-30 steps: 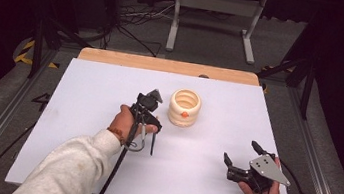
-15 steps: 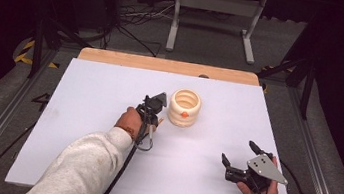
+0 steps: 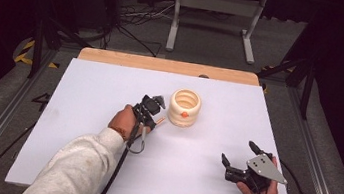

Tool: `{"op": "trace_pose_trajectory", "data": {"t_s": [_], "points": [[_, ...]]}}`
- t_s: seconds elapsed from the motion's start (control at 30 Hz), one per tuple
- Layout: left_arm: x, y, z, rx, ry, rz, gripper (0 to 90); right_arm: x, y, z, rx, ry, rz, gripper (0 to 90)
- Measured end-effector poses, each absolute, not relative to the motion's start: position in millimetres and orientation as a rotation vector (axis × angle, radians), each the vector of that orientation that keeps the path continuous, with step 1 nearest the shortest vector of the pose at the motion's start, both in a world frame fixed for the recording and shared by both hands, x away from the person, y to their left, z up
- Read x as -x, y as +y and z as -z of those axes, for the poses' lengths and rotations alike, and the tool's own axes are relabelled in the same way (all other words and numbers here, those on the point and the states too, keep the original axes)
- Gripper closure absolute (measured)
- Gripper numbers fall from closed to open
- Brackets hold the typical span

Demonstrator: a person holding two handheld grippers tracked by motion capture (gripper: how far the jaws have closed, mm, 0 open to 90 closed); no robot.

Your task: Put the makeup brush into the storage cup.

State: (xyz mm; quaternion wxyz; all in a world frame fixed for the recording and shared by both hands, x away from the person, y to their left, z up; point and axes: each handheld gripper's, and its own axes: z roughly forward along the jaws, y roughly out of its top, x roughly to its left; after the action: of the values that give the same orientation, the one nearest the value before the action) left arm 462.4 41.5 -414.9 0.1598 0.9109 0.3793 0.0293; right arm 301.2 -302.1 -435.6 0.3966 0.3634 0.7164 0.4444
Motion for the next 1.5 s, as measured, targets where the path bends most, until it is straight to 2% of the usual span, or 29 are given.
{"op": "trace_pose_trajectory", "data": {"t_s": [0.7, 1.1, 1.5], "points": [[-432.4, 116.5, 357.6, -2.102, 0.861, -0.173, 83.2, -300.5, -303.2, 434.8, -0.925, 1.802, -1.120, 4.5], [-423.0, 121.6, 337.5, -1.914, 0.717, -0.231, 83.2, -299.8, -303.8, 434.3, -0.922, 1.795, -1.129, 4.4], [-430.3, 108.6, 339.2, -1.789, 0.571, -0.281, 83.2, -299.8, -303.5, 434.3, -0.914, 1.794, -1.131, 4.4]]}}
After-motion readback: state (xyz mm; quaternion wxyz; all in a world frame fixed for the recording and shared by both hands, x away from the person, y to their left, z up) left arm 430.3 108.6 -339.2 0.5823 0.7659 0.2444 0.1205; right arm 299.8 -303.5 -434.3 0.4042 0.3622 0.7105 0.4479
